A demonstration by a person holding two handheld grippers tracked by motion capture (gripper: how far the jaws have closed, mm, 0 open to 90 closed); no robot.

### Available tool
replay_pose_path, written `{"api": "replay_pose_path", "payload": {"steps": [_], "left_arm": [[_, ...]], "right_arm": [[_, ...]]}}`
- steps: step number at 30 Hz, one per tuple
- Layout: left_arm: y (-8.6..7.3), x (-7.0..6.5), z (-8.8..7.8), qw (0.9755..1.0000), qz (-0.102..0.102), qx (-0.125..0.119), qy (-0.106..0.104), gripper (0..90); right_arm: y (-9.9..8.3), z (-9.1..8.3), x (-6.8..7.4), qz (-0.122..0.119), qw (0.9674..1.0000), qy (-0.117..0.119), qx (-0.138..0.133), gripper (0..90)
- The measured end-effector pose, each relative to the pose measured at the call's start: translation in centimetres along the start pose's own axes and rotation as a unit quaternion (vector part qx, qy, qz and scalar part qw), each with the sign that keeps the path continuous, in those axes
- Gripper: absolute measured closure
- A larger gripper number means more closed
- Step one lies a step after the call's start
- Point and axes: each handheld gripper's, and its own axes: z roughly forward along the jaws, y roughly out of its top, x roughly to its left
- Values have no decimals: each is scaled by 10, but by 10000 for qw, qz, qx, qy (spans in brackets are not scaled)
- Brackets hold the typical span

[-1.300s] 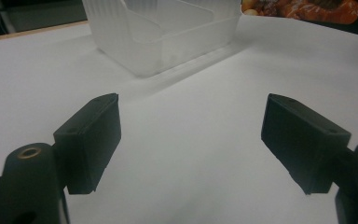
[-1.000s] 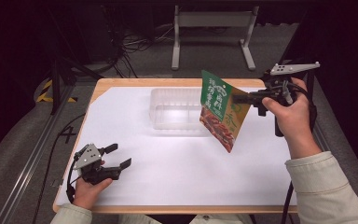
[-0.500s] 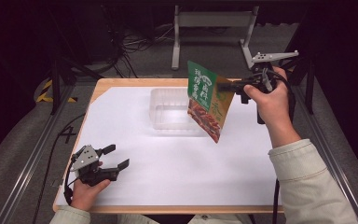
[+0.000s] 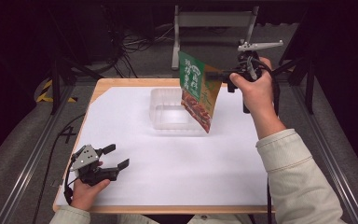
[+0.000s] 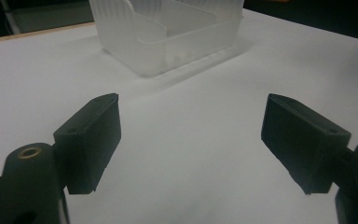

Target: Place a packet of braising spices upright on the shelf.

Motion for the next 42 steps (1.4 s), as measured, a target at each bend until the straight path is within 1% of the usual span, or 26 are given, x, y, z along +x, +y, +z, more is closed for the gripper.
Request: {"api": "replay_pose_path", "payload": {"steps": [1, 4, 5, 6, 9, 12, 14, 20, 21, 26, 31, 33, 42], "left_arm": [[0, 0, 0, 10000, 0, 0, 0, 207], [0, 0, 0, 10000, -3, -13, -4, 207], [0, 0, 0, 10000, -17, -8, -17, 207], [0, 0, 0, 10000, -17, -8, -17, 207], [0, 0, 0, 10000, -5, -22, -10, 207], [0, 1, 0, 10000, -10, -30, -27, 207], [0, 1, 0, 10000, 11, -31, -29, 207], [1, 0, 0, 10000, 0, -45, -46, 207], [1, 0, 0, 10000, 0, -45, -46, 207], [1, 0, -1, 10000, 9, -64, -57, 207], [1, 0, -1, 9999, -10, -75, -74, 207], [1, 0, -1, 9999, -35, -95, -85, 207], [1, 1, -1, 9999, -3, -84, -88, 207]], "right_arm": [[0, 0, 0, 0, 10000, 0, 0, 900], [3, 8, 0, 6, 10000, 12, -32, 900], [5, 13, 0, 5, 10000, 1, -50, 900], [5, 13, 0, 5, 10000, 1, -50, 900], [7, 20, -1, 7, 10000, -6, -67, 900], [10, 31, -1, -20, 10000, -40, -78, 900], [10, 33, -1, -17, 9999, -42, -89, 900], [12, 48, -3, -15, 9998, -74, -197, 900], [12, 48, -3, -15, 9998, -74, -197, 900], [11, 60, -5, -144, 9996, -55, -251, 900], [11, 69, -6, -267, 9991, -39, -320, 900], [11, 71, -6, -279, 9990, -34, -358, 900], [8, 80, -8, -276, 9986, -57, -445, 900]]}}
